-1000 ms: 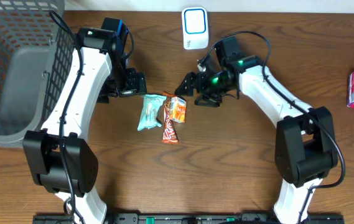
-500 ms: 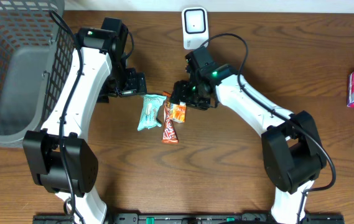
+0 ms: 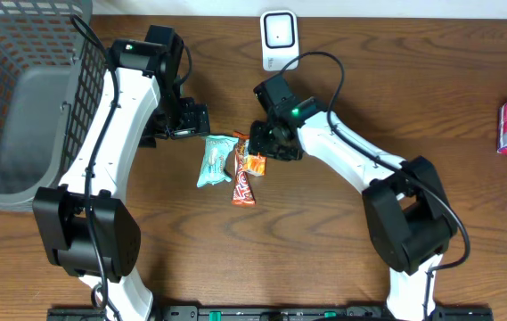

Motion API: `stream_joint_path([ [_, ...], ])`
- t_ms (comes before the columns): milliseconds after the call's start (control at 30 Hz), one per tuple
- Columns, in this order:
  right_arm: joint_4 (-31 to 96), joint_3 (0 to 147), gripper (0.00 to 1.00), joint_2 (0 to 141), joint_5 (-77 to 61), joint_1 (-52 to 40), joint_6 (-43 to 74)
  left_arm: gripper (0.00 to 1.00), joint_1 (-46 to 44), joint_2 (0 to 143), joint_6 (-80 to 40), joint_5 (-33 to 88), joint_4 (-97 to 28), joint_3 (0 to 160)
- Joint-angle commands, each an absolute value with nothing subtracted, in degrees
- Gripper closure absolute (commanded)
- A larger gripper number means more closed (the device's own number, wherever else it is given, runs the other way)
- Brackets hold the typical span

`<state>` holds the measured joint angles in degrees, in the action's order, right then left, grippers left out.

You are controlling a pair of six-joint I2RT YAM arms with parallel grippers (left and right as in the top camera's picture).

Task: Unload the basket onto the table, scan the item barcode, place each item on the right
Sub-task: 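Grasp the orange Kleenex tissue pack with the right gripper, then lift the tissue pack and set it down right of the snacks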

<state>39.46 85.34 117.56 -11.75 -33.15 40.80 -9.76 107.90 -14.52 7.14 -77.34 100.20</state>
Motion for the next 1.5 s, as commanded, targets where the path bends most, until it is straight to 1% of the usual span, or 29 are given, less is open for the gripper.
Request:
stream_joint_path([
  [0,39.38,85.32,0.51,118.15,-10.85,-33.65,41.10,0.02,-9.54,107.46,-13.98,6.57,-77.54,100.14],
  [333,40.05,85.19,0.49,118.26,-10.85,-34.09,40.16,0.02,-9.54,107.46,-13.96,6.57,-77.54,100.14],
  [533,40.05,84.95,0.51,118.30,-10.70,-35.94,37.67,0.02,-9.54,107.46,-13.96,6.57,-77.54,100.14],
  [567,40.10,84.95,0.53,118.30,-10.39,-36.40,37.41,0.02,-9.54,107.46,-13.98,6.57,-77.54,100.14],
  [800,42.22,84.93,0.54,118.34,-2.94,-38.22,37.43,0.02,-9.54,107.46,-13.98,6.57,-77.54,100.14],
  [933,42.68,84.84,0.55,119.20,-1.61,-38.41,37.43,0.02,-9.54,107.46,-13.96,6.57,-77.54,100.14],
  [1033,42.83,84.82,0.66,120.66,-1.67,-38.41,37.43,0.02,-9.54,107.46,-13.96,6.57,-77.54,100.14],
  [1133,43.20,84.82,0.81,121.12,-3.03,-38.26,37.43,0.02,-9.54,107.46,-13.98,6.57,-77.54,100.14],
  [1333,43.31,85.30,0.99,118.24,-13.74,-35.09,35.73,0.02,-9.54,107.46,-13.96,6.57,-77.54,100.14],
  [1467,44.75,85.30,0.99,115.55,-23.49,-30.59,30.94,0.02,-9.54,107.46,-13.96,6.55,-77.54,100.14],
])
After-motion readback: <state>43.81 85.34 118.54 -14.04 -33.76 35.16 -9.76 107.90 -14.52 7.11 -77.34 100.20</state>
